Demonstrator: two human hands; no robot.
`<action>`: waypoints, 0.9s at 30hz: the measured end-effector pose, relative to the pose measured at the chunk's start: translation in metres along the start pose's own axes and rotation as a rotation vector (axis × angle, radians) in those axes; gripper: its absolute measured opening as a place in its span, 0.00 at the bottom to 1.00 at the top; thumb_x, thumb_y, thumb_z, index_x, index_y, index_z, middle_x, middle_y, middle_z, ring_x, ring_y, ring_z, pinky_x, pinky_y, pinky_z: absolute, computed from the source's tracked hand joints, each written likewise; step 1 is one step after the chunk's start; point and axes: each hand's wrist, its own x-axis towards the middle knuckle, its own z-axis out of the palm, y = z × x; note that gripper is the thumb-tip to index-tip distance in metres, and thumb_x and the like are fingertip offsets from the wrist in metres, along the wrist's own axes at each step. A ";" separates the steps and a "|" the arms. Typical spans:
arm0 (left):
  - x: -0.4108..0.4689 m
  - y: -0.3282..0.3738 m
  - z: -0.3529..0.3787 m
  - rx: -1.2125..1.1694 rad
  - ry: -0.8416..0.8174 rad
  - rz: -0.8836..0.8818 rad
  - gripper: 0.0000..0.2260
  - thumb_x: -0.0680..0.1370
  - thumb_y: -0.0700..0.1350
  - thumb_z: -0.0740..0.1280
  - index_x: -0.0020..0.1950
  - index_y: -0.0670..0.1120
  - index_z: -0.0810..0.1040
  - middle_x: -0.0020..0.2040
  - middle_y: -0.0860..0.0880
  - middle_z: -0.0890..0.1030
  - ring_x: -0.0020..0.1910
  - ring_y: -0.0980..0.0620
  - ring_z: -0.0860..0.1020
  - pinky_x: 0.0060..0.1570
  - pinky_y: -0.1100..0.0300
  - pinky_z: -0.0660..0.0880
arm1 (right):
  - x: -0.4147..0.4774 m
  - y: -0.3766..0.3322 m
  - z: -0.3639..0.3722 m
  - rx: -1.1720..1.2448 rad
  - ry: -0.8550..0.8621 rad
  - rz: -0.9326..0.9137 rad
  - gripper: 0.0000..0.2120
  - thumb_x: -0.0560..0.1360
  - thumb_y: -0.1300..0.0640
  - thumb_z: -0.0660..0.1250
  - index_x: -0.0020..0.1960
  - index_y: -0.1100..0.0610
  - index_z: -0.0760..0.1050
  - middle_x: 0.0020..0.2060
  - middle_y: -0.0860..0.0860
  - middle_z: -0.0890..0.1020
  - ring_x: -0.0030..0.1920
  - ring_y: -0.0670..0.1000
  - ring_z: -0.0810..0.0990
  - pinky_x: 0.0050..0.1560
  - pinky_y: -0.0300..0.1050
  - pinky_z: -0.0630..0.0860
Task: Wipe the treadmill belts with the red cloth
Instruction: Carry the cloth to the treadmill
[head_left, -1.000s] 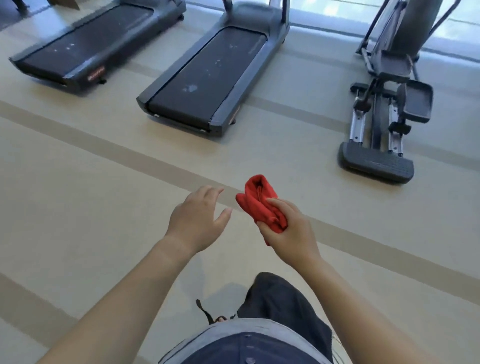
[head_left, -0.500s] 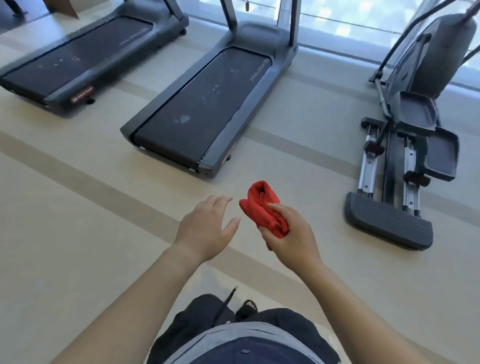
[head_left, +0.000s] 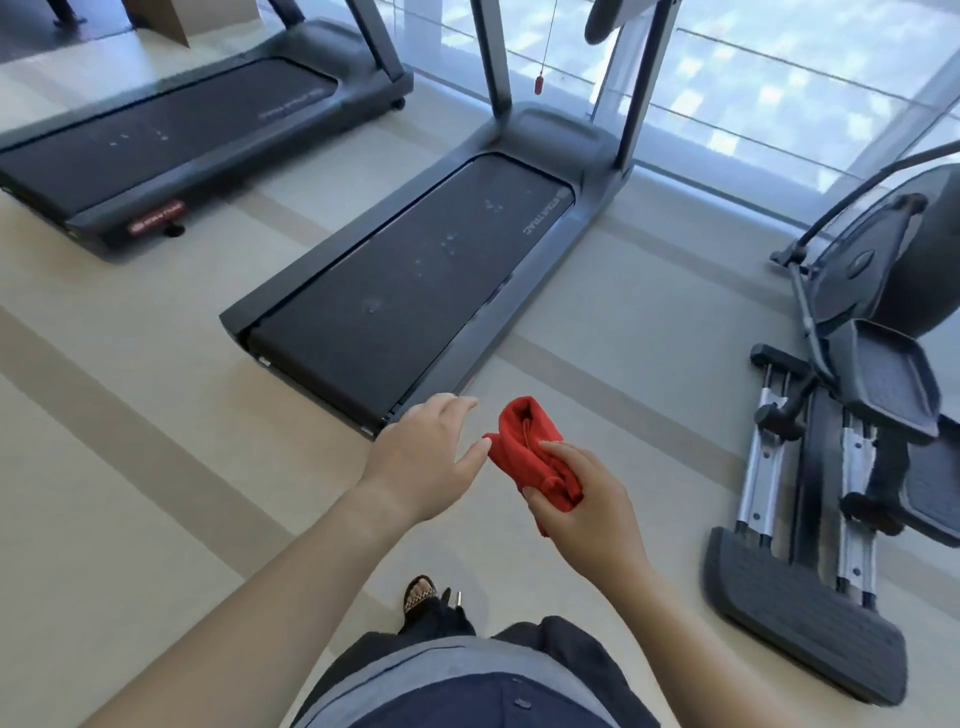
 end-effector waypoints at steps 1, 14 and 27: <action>0.022 0.000 -0.005 0.009 -0.003 0.004 0.23 0.79 0.58 0.56 0.73 0.52 0.62 0.71 0.54 0.66 0.68 0.52 0.67 0.62 0.54 0.70 | 0.021 0.000 -0.004 -0.006 0.017 0.001 0.23 0.67 0.50 0.69 0.62 0.45 0.74 0.56 0.41 0.76 0.45 0.50 0.81 0.46 0.49 0.79; 0.207 -0.050 -0.030 -0.043 0.057 -0.369 0.23 0.79 0.57 0.57 0.72 0.52 0.63 0.71 0.55 0.66 0.67 0.53 0.68 0.58 0.55 0.71 | 0.290 -0.009 0.019 -0.060 -0.318 -0.188 0.18 0.70 0.52 0.70 0.60 0.45 0.74 0.55 0.37 0.74 0.47 0.46 0.79 0.48 0.38 0.74; 0.310 -0.113 -0.038 -0.169 0.120 -0.757 0.23 0.79 0.56 0.56 0.74 0.52 0.60 0.73 0.55 0.65 0.69 0.53 0.66 0.61 0.54 0.69 | 0.486 -0.036 0.096 -0.178 -0.692 -0.399 0.19 0.71 0.53 0.70 0.61 0.48 0.74 0.58 0.42 0.75 0.51 0.47 0.78 0.50 0.44 0.77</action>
